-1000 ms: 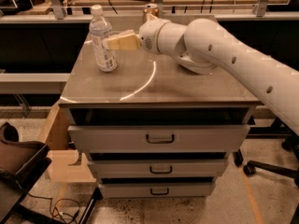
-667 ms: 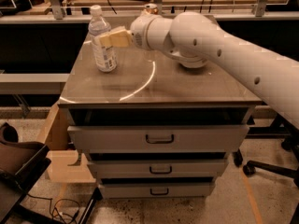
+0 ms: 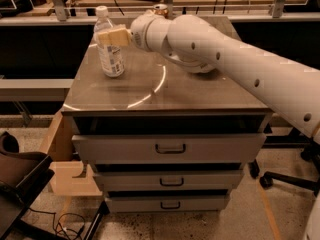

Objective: Pick blue plastic bottle

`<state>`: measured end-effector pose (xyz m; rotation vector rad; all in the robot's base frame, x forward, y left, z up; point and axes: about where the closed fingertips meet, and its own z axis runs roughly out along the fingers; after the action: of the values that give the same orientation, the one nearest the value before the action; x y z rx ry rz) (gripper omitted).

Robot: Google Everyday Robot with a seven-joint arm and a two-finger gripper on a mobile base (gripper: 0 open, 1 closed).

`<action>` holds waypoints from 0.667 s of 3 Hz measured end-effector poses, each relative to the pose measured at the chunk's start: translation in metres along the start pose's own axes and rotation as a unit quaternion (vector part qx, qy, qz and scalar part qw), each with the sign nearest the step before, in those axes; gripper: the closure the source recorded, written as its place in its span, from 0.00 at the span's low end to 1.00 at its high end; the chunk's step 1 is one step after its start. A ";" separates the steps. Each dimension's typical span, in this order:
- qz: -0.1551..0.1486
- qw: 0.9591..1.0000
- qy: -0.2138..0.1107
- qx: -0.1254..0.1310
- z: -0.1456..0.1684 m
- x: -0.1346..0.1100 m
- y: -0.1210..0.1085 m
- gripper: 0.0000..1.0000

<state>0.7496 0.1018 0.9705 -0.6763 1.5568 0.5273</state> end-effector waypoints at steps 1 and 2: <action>0.014 0.999 -0.027 -0.026 0.015 -0.005 0.015 0.00; 0.017 0.997 -0.045 -0.054 0.022 -0.012 0.030 0.00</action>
Offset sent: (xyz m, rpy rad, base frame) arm -0.0108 0.0502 0.0131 0.1239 -0.0457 0.1685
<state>0.7448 0.1397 0.9781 -0.6996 1.4655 0.6628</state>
